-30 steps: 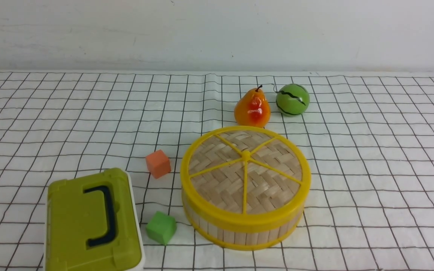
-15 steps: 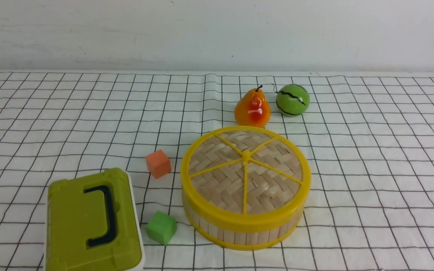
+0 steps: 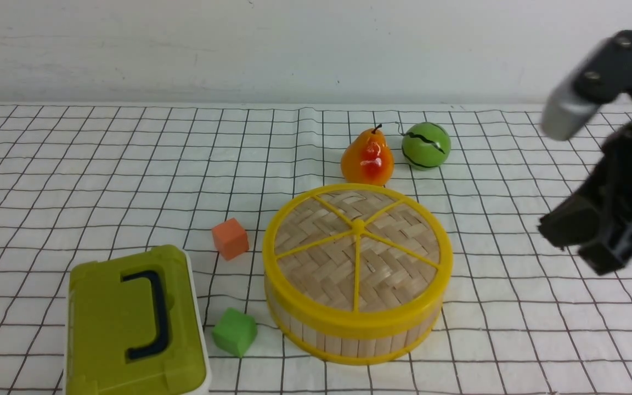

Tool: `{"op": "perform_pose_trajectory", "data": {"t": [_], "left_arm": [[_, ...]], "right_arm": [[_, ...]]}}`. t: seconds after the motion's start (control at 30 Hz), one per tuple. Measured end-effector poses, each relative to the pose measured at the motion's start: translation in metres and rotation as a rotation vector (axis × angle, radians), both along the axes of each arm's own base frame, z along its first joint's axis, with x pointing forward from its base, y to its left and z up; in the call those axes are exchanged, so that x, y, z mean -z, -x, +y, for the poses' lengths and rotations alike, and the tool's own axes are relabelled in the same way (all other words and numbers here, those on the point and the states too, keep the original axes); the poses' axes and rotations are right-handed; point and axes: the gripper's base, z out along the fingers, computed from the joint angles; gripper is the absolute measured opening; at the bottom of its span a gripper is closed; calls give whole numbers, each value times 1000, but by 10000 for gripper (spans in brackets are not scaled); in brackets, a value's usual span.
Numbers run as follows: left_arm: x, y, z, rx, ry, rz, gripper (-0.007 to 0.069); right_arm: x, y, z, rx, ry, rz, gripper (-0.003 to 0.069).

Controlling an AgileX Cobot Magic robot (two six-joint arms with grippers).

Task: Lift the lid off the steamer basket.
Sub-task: Use the right arm to lift the lid of the steamer

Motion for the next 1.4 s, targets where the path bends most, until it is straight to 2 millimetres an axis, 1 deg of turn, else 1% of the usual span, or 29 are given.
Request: {"op": "perform_pose_trajectory", "data": {"t": [0.07, 0.17, 0.2, 0.23, 0.27, 0.3, 0.33, 0.37, 0.43, 0.5, 0.63, 0.67, 0.7, 0.77, 0.83, 0.87, 0.97, 1.0, 1.03, 1.13, 1.17, 1.3, 1.37, 1.4], "left_arm": [[0, 0, 0, 0, 0, 0, 239], [0, 0, 0, 0, 0, 0, 239], [0, 0, 0, 0, 0, 0, 239], [0, 0, 0, 0, 0, 0, 239], [0, 0, 0, 0, 0, 0, 239], [0, 0, 0, 0, 0, 0, 239], [0, 0, 0, 0, 0, 0, 239], [0, 0, 0, 0, 0, 0, 239], [0, 0, 0, 0, 0, 0, 239], [0, 0, 0, 0, 0, 0, 239], [0, 0, 0, 0, 0, 0, 239], [0, 0, 0, 0, 0, 0, 239], [0, 0, 0, 0, 0, 0, 239], [0, 0, 0, 0, 0, 0, 239], [0, 0, 0, 0, 0, 0, 239], [0, 0, 0, 0, 0, 0, 239], [0, 0, 0, 0, 0, 0, 239], [0, 0, 0, 0, 0, 0, 239], [0, 0, 0, 0, 0, 0, 239], [0, 0, 0, 0, 0, 0, 239], [0, 0, 0, 0, 0, 0, 239], [0, 0, 0, 0, 0, 0, 239], [0, 0, 0, 0, 0, 0, 239], [0, 0, 0, 0, 0, 0, 239]], "right_arm": [[4, -12, 16, -26, 32, 8, -3], [15, -33, 42, -52, 62, 30, 14], [18, -38, 48, -49, 61, 33, 24], [19, -40, 50, -51, 63, 32, 24], [25, -51, 61, -43, 64, 40, 59], [25, -53, 62, -41, 63, 41, 64], [32, -64, 72, -29, 63, 57, 114], [35, -72, 78, -23, 60, 62, 162], [43, -81, 84, -12, 62, 80, 209], [55, -101, 96, 7, 55, 87, 352], [74, -124, 110, 26, 46, 92, 470], [78, -127, 112, 34, 44, 96, 477], [78, -127, 112, 34, 44, 96, 477], [90, -136, 116, 57, 34, 100, 478], [99, -140, 119, 65, 33, 104, 456], [104, -142, 120, 67, 34, 107, 433], [111, -145, 122, 70, 36, 118, 352], [112, -145, 122, 70, 35, 119, 305], [112, -145, 122, 71, 32, 118, 279], [111, -145, 124, 72, 19, 116, 123], [111, -145, 124, 72, 19, 116, 98], [108, -145, 124, 70, 19, 119, 104], [99, -143, 123, 65, 24, 117, 104], [88, -140, 119, 61, 31, 114, 104]]}}
